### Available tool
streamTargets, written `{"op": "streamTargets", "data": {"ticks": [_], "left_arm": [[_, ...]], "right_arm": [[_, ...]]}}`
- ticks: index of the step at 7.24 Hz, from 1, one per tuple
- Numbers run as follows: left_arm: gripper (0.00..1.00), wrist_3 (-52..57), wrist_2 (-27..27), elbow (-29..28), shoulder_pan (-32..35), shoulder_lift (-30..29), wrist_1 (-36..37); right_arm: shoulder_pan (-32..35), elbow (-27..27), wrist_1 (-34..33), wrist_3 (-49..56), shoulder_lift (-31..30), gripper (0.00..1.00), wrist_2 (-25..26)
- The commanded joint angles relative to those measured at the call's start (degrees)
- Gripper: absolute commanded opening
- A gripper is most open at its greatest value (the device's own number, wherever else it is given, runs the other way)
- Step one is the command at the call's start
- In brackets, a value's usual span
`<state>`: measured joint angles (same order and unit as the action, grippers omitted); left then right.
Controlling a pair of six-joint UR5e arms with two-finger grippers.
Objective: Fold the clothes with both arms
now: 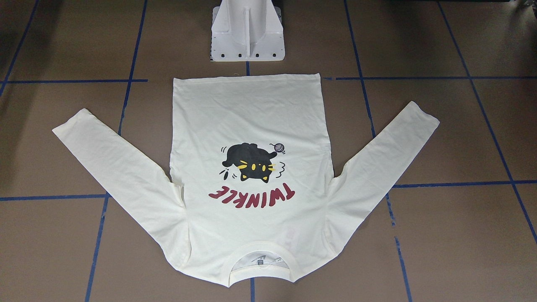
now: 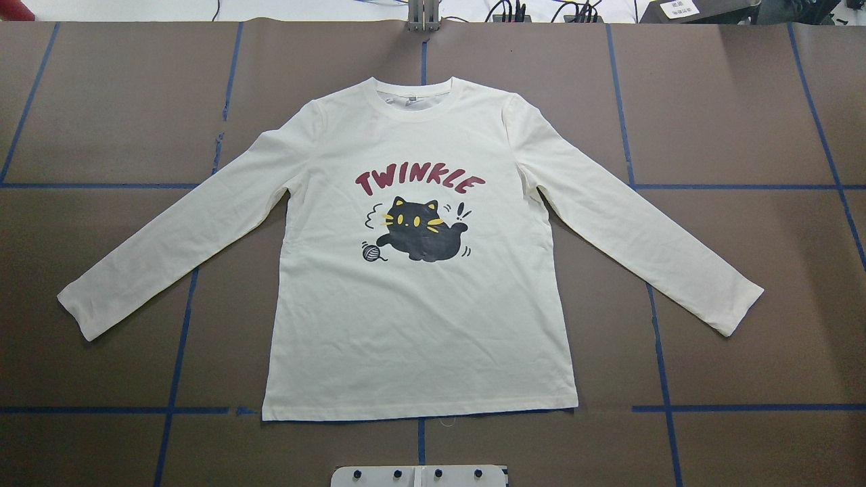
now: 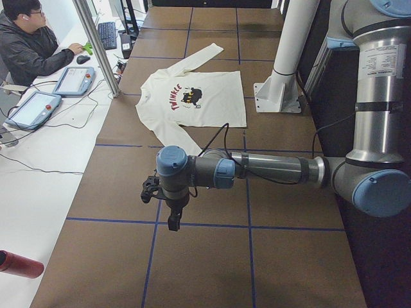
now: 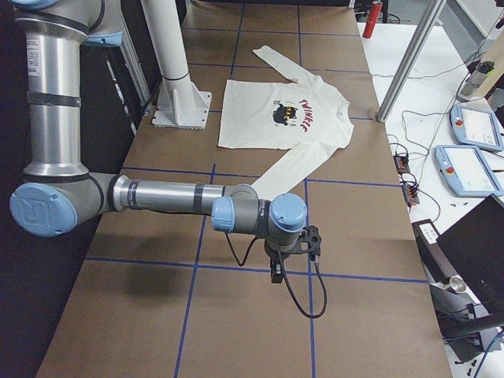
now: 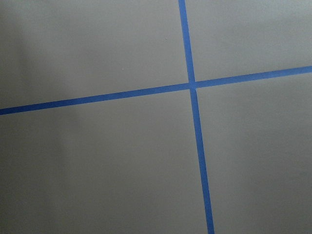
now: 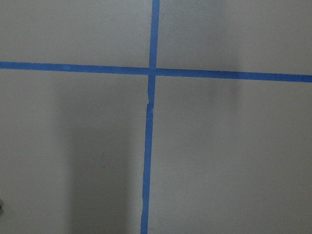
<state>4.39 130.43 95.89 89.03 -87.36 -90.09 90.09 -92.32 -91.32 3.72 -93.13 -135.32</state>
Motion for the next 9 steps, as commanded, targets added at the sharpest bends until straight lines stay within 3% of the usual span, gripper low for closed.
{"op": "streamTargets", "data": {"ticks": [1, 4, 5, 6, 7, 9], "left_arm": [[1.0, 0.0, 0.0, 0.17, 0.0, 0.0, -0.08], [1.0, 0.0, 0.44, 0.19, 0.0, -1.32, -4.27], [1.0, -0.61, 0.18, 0.18, -0.61, -1.93, -9.35], [1.0, -0.18, 0.7, -1.65, -0.61, -1.41, -13.67], [1.0, -0.18, 0.7, -2.37, -0.61, -1.14, -15.88], [1.0, -0.44, 0.79, -2.03, -0.61, -1.67, -16.34]], "right_arm": [[0.0, -0.32, 0.0, -0.2, 0.67, 1.0, -0.21], [-1.58, -2.76, 1.76, -0.72, 4.69, 1.0, -0.55], [-4.54, -3.74, 2.45, -4.47, 3.76, 1.0, -1.0], [-11.44, -7.14, 5.68, -18.86, 2.79, 1.0, -0.56], [-17.08, -9.35, 17.46, -29.27, -0.79, 1.0, 2.31], [-26.14, -9.11, 38.22, -47.58, -7.91, 1.0, 3.04]]}}
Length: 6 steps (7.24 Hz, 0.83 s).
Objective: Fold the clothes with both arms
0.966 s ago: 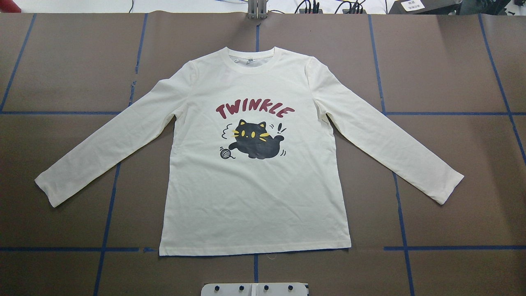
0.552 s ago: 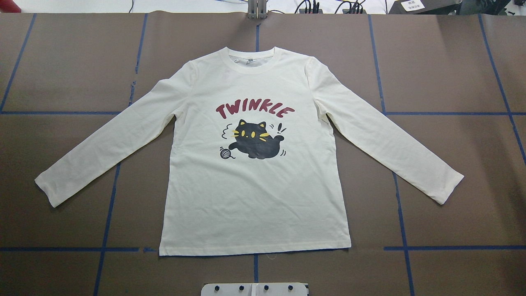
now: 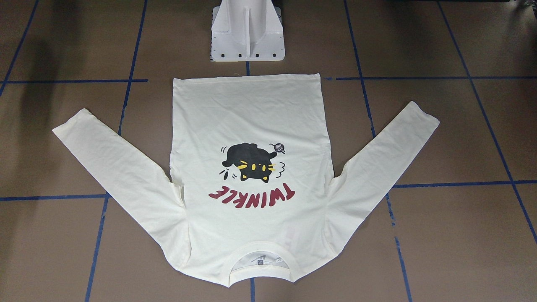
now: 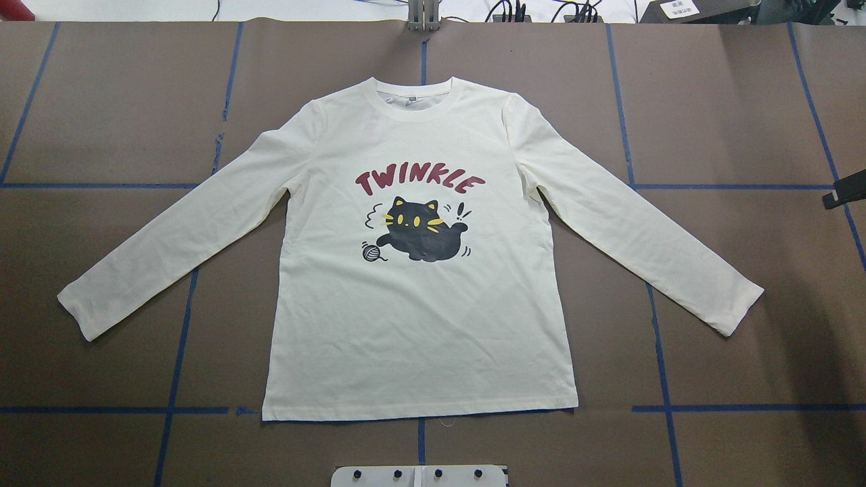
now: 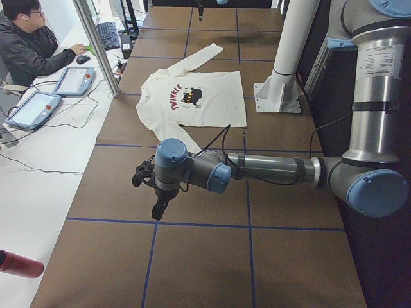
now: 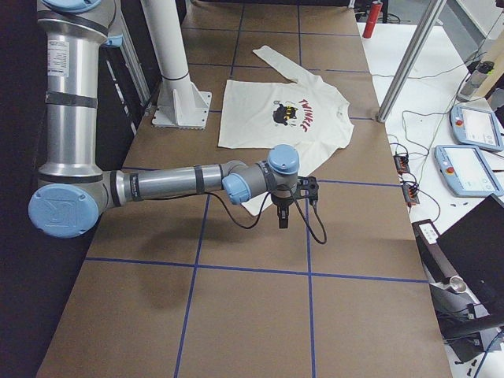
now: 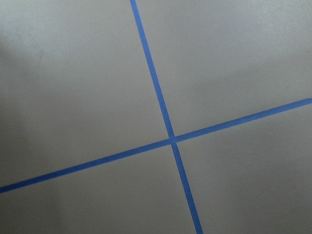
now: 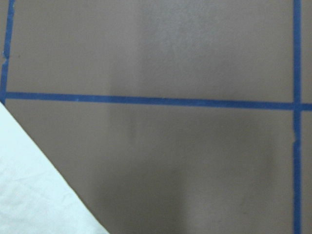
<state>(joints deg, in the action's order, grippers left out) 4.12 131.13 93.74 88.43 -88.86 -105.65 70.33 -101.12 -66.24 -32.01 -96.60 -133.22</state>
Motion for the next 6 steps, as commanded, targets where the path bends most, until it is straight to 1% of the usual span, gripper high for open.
{"op": "streamTargets", "data": {"ticks": [1, 2, 3, 4, 5, 6], "left_arm": [[1.0, -0.16, 0.09, -0.22, -0.02, 0.0, -0.88], [1.0, -0.16, 0.0, -0.31, -0.02, 0.09, -0.88], [1.0, -0.07, 0.09, -0.31, -0.02, 0.26, -0.88], [1.0, -0.07, 0.44, -0.22, -0.02, 0.35, -0.88], [1.0, -0.07, 2.27, -0.4, -0.02, 0.35, -0.88], [1.0, 0.01, 2.63, -0.4, -0.02, 0.35, -0.88]], "right_arm": [[-9.39, -0.3, 16.02, -13.76, -5.52, 1.0, 1.73], [-12.38, -0.3, 15.96, -13.86, -5.53, 1.0, 5.39], [-15.8, -0.3, 15.96, -17.61, -5.53, 1.0, 9.51], [-19.06, -0.48, 16.4, -24.87, -5.27, 1.0, 13.04], [-21.96, -0.57, 16.58, -27.11, -5.36, 1.0, 14.55], [-23.55, -0.57, 16.58, -27.22, -5.45, 1.0, 14.91]]}}
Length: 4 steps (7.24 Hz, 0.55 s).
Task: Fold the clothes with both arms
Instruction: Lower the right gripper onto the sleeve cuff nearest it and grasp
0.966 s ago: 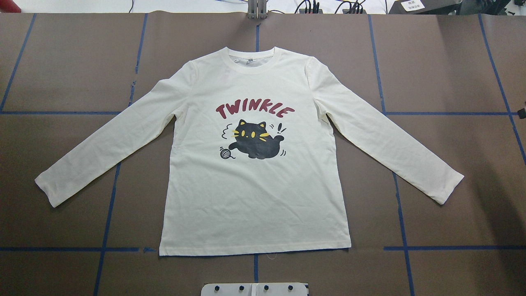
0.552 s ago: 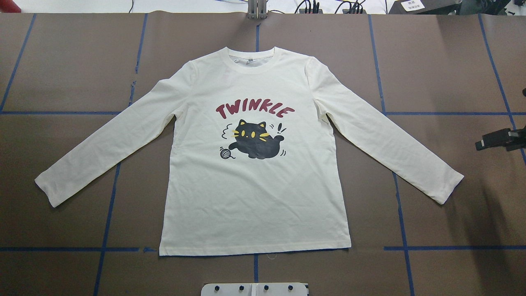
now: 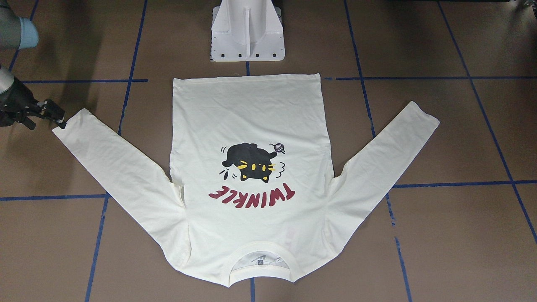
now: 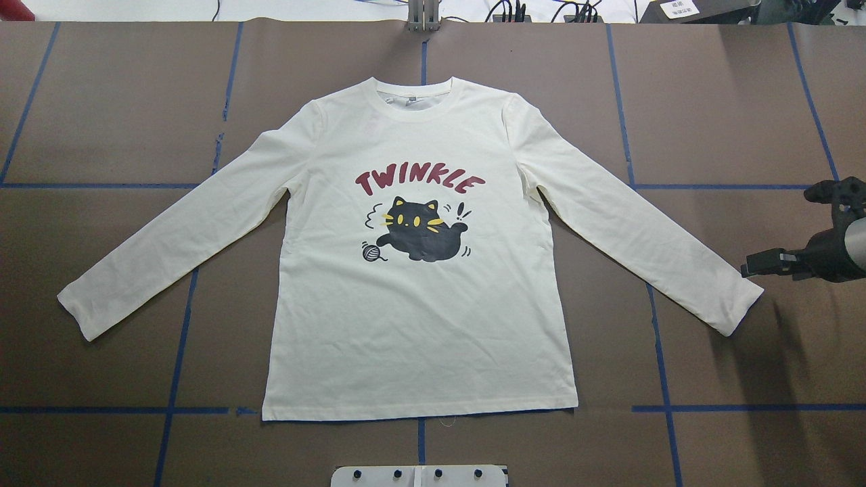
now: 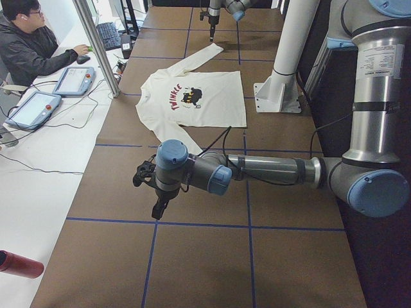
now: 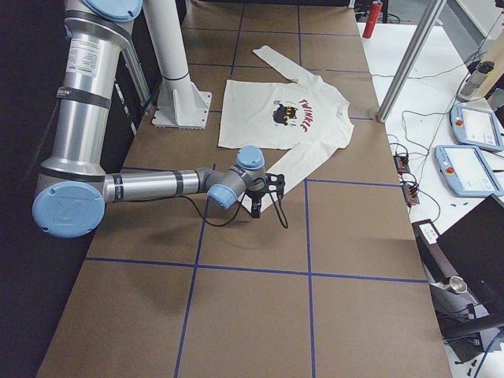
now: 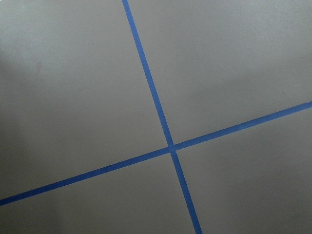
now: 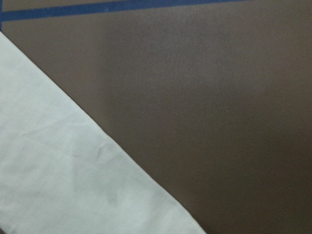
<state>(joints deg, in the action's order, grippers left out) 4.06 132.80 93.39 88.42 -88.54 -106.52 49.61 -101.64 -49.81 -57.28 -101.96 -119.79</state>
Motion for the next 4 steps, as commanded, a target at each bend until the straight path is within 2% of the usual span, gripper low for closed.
{"op": "streamTargets", "data": {"ticks": [1, 4], "left_arm": [[1.0, 0.07, 0.97, 0.03, 0.0, 0.03, 0.0], [1.0, 0.34, 0.97, 0.12, 0.0, 0.12, 0.0]], "right_arm": [[-3.9, -0.14, 0.15, -1.96, -0.08, 1.0, 1.32], [-6.1, -0.05, 0.15, -3.98, -0.08, 1.0, 1.49]]}}
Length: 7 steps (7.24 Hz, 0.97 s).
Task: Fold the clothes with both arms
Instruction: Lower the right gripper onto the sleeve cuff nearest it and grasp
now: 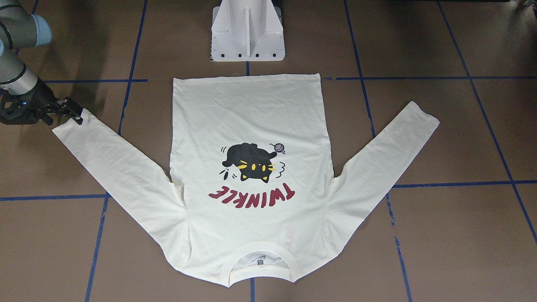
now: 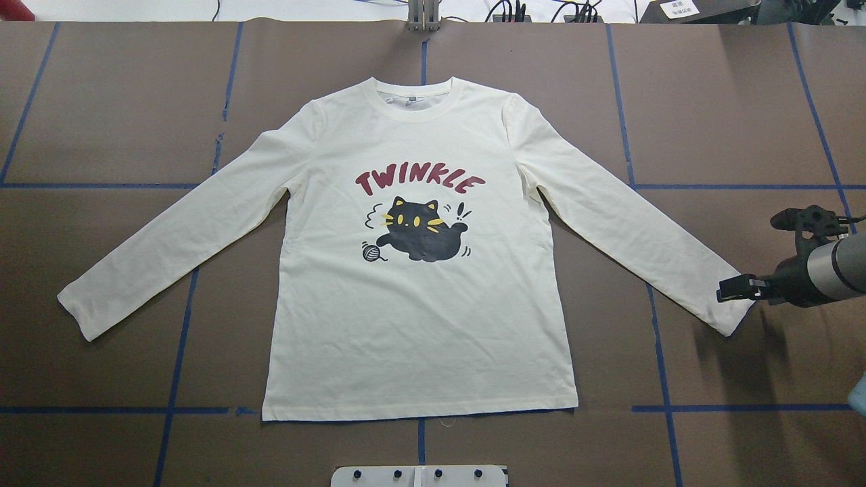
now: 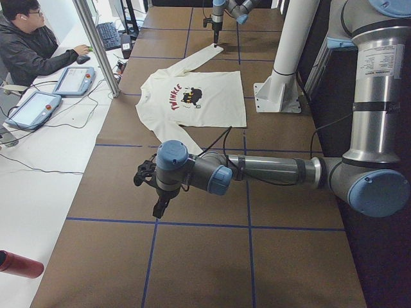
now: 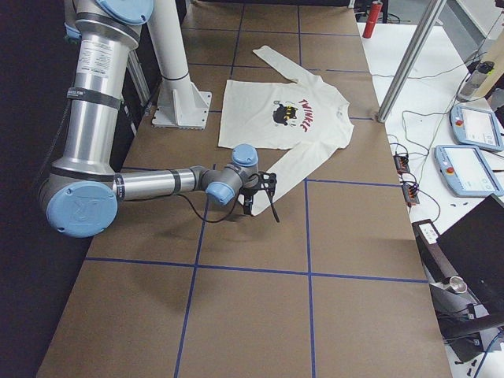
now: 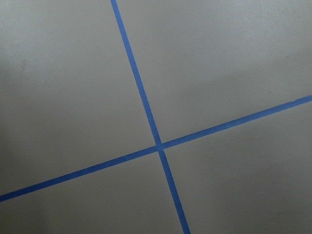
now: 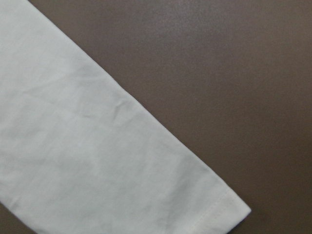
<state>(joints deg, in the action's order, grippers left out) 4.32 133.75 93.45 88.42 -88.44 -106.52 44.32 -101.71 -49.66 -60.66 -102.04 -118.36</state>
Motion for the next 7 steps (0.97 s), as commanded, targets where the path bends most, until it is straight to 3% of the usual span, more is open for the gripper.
{"op": "streamTargets", "data": {"ticks": [1, 5, 6, 7], "left_arm": [[1.0, 0.08, 0.1, 0.07, 0.0, 0.02, 0.0], [1.0, 0.16, 0.11, -0.02, 0.09, 0.02, -0.09], [1.0, 0.16, 0.11, -0.02, 0.09, 0.11, -0.09], [1.0, 0.16, 0.11, -0.02, 0.09, 0.02, -0.09]], "right_arm": [[-0.82, 0.19, -0.09, -0.6, -0.01, 1.0, 0.06], [-0.82, 0.72, -0.79, -0.6, -0.09, 1.0, 0.06], [-0.82, 1.15, -0.88, -0.6, -0.09, 0.96, 0.06], [-0.82, 1.25, -0.88, -0.6, -0.09, 0.85, -0.03]]}}
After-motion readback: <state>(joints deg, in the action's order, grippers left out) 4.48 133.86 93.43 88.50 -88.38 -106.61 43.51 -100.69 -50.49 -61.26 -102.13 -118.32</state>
